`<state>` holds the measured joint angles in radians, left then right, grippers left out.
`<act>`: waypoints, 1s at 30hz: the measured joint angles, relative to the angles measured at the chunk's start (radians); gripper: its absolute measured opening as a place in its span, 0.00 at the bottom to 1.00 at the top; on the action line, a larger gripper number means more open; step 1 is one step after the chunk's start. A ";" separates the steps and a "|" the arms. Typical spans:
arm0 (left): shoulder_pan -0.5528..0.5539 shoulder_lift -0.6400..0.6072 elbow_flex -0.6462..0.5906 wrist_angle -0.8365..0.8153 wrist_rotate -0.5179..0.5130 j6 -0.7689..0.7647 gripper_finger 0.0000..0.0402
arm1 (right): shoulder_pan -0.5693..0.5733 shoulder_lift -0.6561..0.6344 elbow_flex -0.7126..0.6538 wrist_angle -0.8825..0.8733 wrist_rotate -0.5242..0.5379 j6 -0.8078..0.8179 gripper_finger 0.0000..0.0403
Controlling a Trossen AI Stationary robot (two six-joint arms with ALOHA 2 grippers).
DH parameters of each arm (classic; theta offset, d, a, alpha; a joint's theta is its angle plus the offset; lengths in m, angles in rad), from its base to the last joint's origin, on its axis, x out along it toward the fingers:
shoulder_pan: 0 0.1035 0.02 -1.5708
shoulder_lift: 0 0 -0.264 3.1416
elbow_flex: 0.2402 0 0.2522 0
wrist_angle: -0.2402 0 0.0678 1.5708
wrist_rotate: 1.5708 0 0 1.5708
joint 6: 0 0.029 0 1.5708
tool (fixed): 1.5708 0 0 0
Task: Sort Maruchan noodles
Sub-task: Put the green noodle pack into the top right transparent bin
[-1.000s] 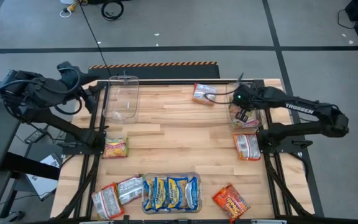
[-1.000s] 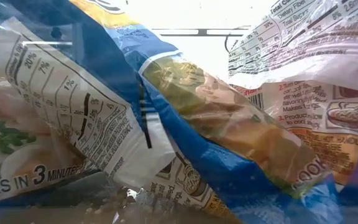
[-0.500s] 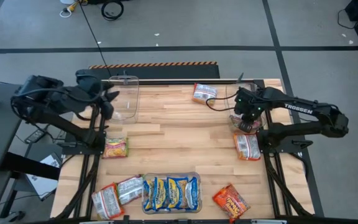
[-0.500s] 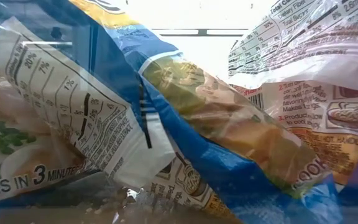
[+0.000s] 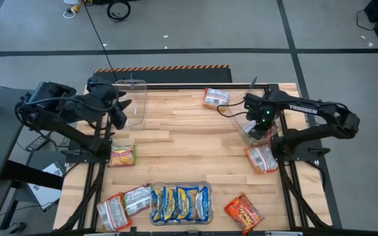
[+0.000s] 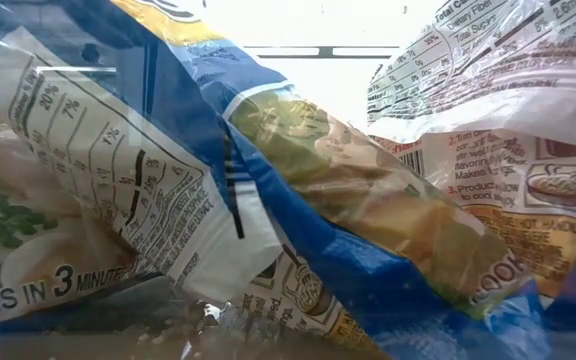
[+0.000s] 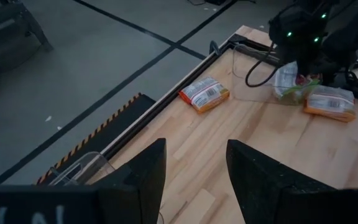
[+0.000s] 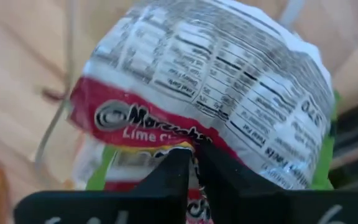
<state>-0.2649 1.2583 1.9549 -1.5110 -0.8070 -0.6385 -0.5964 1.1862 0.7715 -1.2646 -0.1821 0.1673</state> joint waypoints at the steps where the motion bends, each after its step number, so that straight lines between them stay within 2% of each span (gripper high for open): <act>1: 0.000 -0.001 0.000 0.000 0.000 0.000 0.43 | -0.001 0.011 0.000 0.003 0.017 0.006 0.14; 10: 0.000 -0.002 0.000 -0.004 0.000 0.021 0.43 | -0.008 0.039 -0.001 0.038 0.174 0.060 0.33; 20: 0.000 -0.004 0.000 -0.013 0.000 0.023 0.43 | -0.045 0.038 0.006 -0.035 0.138 0.077 0.41; 26: 0.000 -0.006 0.000 -0.013 0.000 0.023 0.43 | -0.043 0.038 0.150 -0.084 0.137 0.077 0.43; 30: 0.000 -0.016 0.000 -0.013 0.000 0.024 0.43 | -0.042 0.037 0.269 0.015 0.173 0.127 0.43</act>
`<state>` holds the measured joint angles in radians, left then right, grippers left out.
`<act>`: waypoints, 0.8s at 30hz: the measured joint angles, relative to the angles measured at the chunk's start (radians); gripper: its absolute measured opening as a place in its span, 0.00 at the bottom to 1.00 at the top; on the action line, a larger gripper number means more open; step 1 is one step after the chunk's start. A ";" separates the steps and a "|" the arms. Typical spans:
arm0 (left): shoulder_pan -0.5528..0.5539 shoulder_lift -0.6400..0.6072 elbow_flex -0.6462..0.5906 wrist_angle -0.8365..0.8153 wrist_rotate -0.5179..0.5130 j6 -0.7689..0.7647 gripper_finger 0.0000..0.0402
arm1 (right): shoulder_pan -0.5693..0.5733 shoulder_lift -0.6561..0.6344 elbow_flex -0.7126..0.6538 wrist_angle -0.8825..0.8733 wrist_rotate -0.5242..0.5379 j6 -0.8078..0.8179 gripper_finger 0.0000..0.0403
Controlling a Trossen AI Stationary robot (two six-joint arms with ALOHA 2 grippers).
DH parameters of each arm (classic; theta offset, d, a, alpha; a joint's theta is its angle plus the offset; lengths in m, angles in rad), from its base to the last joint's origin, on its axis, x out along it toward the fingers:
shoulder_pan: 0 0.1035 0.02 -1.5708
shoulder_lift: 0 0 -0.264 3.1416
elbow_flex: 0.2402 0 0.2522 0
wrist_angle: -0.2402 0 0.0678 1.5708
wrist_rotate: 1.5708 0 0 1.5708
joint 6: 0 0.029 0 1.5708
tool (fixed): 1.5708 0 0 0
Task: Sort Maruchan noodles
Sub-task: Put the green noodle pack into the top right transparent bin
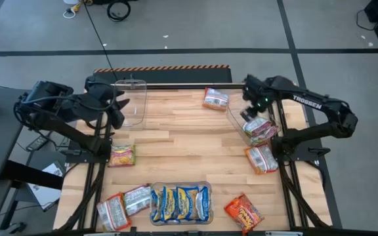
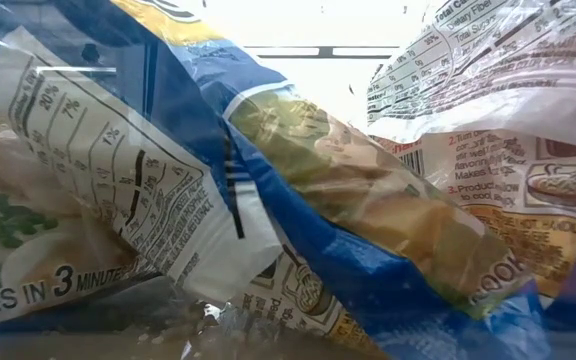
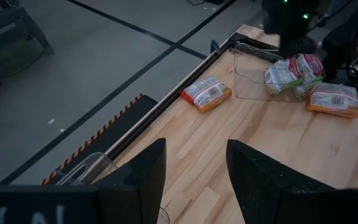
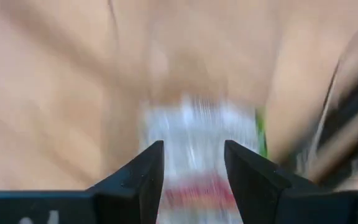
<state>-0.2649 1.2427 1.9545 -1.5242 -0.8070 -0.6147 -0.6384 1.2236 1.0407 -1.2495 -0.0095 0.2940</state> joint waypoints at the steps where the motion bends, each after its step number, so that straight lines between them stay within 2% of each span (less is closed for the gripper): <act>1: 0.000 -0.003 0.000 0.000 0.000 0.000 0.43 | 0.000 0.001 0.019 0.056 0.006 0.015 0.43; 5: 0.000 -0.019 0.000 0.006 -0.015 0.000 0.43 | -0.015 0.048 0.061 0.295 -0.005 0.047 0.43; 8: 0.000 -0.029 0.000 0.006 -0.019 -0.001 0.43 | -0.018 0.130 0.074 0.416 -0.063 0.091 0.43; 12: 0.000 -0.036 0.000 0.006 -0.019 0.000 0.43 | 0.023 0.255 0.077 0.471 -0.175 0.180 0.43; 14: 0.000 -0.040 0.000 0.006 -0.019 0.001 0.43 | 0.050 0.302 0.077 0.465 -0.184 0.207 0.43; 19: 0.000 -0.041 0.000 0.005 -0.019 0.017 0.43 | 0.092 0.355 0.077 0.467 -0.094 0.231 0.43; 24: 0.000 -0.041 0.000 0.003 -0.019 0.050 0.43 | 0.081 0.359 0.077 0.464 0.023 0.235 0.43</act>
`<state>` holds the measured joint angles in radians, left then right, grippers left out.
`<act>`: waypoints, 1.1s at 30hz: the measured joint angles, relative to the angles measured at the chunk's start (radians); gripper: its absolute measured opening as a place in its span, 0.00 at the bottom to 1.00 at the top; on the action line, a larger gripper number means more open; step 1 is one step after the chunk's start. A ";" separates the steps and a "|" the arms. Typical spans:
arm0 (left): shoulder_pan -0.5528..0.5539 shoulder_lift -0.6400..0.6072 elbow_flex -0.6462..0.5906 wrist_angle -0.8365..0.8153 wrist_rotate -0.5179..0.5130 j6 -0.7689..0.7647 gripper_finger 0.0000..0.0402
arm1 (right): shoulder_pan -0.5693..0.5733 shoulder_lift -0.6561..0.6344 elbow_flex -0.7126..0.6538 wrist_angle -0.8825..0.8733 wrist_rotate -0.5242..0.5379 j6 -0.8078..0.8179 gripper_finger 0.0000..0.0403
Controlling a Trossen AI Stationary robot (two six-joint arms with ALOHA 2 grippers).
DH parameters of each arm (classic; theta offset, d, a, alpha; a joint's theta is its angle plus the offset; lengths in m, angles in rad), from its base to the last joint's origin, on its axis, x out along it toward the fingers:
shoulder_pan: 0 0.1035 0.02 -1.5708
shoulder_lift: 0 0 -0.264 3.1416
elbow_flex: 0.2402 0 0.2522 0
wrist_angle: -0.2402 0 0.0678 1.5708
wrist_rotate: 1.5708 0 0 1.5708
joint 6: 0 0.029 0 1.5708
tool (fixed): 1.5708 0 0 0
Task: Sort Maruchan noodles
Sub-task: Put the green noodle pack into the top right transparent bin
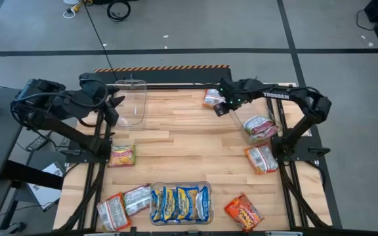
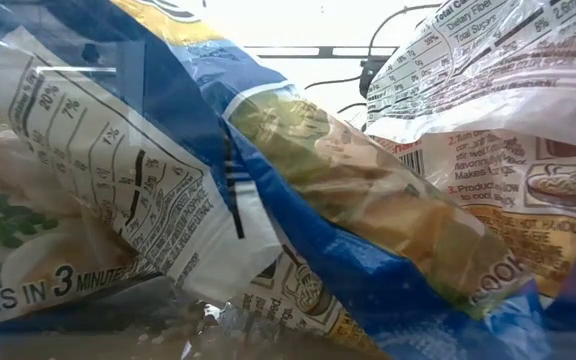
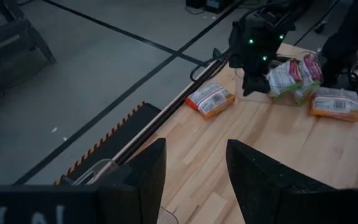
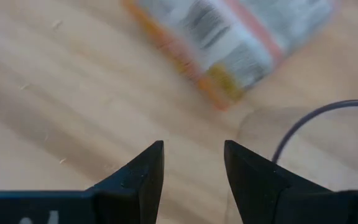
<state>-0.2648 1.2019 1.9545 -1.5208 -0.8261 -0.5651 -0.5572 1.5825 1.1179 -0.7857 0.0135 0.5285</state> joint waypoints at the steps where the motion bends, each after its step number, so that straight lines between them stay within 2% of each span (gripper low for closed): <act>1: 0.000 0.001 0.000 0.000 0.000 0.001 0.43 | -0.008 -0.003 0.000 -0.001 0.019 0.000 0.43; 4: 0.000 0.002 0.000 -0.002 0.004 0.001 0.43 | -0.042 -0.014 0.000 0.000 0.054 -0.001 0.43; 7: -0.006 0.009 0.000 -0.006 0.053 0.021 0.43 | -0.086 -0.014 0.000 0.000 0.077 -0.014 0.43; 11: -0.028 0.025 0.000 -0.028 0.189 0.012 0.43 | -0.146 -0.014 0.000 -0.001 0.117 -0.047 0.43; 17: -0.103 0.055 -0.032 -0.037 0.433 -0.111 0.43 | -0.222 -0.014 0.000 0.019 0.158 -0.096 0.43; 23: -0.166 0.047 -0.229 -0.049 0.494 -0.354 0.43 | -0.201 -0.094 0.000 0.091 0.143 -0.192 0.43; 29: -0.194 0.042 -0.489 -0.031 0.739 -0.644 0.45 | -0.057 -0.275 0.000 0.140 0.125 -0.277 0.42; 33: -0.212 0.041 -0.673 0.023 0.850 -0.738 0.47 | 0.080 -0.389 0.000 0.145 0.089 -0.295 0.42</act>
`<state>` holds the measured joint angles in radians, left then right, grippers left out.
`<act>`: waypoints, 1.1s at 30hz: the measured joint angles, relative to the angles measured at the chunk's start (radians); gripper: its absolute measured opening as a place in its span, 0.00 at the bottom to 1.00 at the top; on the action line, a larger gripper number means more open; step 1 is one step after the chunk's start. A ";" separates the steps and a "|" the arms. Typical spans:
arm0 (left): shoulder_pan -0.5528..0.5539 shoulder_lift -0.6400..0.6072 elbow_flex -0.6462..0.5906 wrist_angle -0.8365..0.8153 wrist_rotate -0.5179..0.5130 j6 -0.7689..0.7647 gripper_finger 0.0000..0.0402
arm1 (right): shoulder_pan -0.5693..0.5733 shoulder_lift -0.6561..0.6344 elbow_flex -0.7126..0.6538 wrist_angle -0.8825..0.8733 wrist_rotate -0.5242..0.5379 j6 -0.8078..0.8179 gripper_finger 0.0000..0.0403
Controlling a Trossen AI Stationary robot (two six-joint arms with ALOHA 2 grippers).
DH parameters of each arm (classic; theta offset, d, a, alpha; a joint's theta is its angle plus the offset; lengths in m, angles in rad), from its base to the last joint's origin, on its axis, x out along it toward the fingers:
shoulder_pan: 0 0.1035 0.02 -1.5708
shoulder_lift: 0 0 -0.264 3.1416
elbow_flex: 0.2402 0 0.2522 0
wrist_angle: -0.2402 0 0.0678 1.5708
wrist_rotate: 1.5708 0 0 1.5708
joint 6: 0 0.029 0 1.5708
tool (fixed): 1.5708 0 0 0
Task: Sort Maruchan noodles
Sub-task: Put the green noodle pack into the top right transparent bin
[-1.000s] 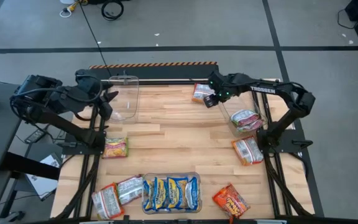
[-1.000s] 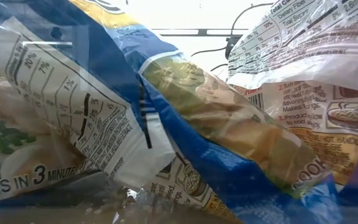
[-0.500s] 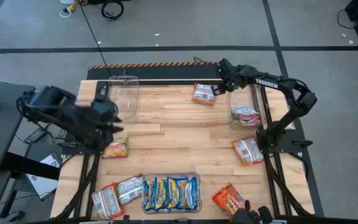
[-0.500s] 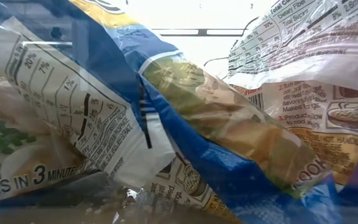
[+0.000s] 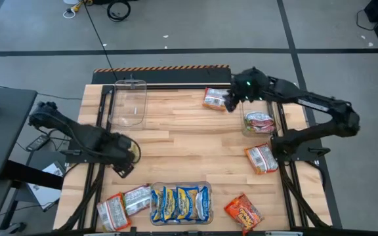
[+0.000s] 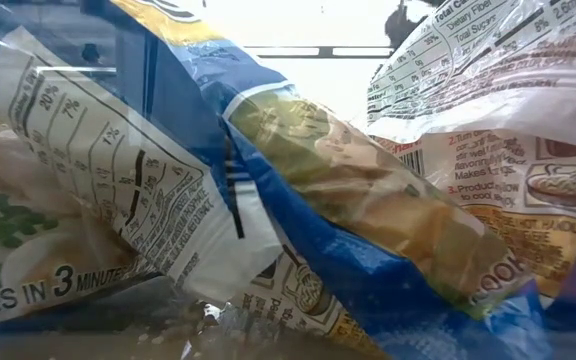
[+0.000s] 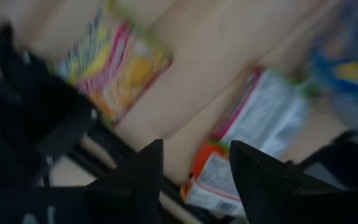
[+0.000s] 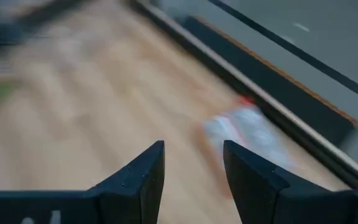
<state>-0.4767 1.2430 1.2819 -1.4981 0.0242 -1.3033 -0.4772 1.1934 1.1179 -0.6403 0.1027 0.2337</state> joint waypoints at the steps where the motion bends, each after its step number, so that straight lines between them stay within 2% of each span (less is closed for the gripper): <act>1: 0.000 0.000 -0.045 0.016 0.024 -0.019 0.47 | 0.038 -0.026 0.000 0.001 -0.014 0.000 0.42; 6: 0.057 -0.008 -0.298 0.105 0.190 -0.082 0.45 | 0.223 -0.123 0.000 -0.017 -0.021 0.001 0.42; 10: 0.153 -0.001 -0.459 0.195 0.198 -0.179 0.44 | 0.320 -0.158 0.000 -0.054 0.004 0.032 0.42; 13: 0.207 0.015 -0.513 0.262 0.207 -0.231 0.43 | 0.369 -0.171 0.000 -0.073 0.008 0.069 0.42; 20: 0.265 0.112 -0.526 0.230 0.020 -0.356 0.43 | 0.441 -0.171 0.000 -0.095 0.037 0.085 0.42; 26: 0.273 0.278 -0.520 0.375 0.007 -0.334 0.43 | 0.446 -0.167 0.000 -0.149 0.037 0.088 0.42; 29: 0.271 0.322 -0.449 0.417 0.015 -0.305 0.43 | 0.446 -0.167 0.000 -0.156 0.036 0.089 0.42; 33: 0.276 0.332 -0.313 0.526 -0.172 -0.241 0.43 | 0.445 -0.152 0.000 -0.152 0.036 0.081 0.42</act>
<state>-0.2003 1.5751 0.9692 -0.9720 -0.1482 -1.5445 -0.0324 1.0416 1.1179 -0.7921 0.1390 0.3149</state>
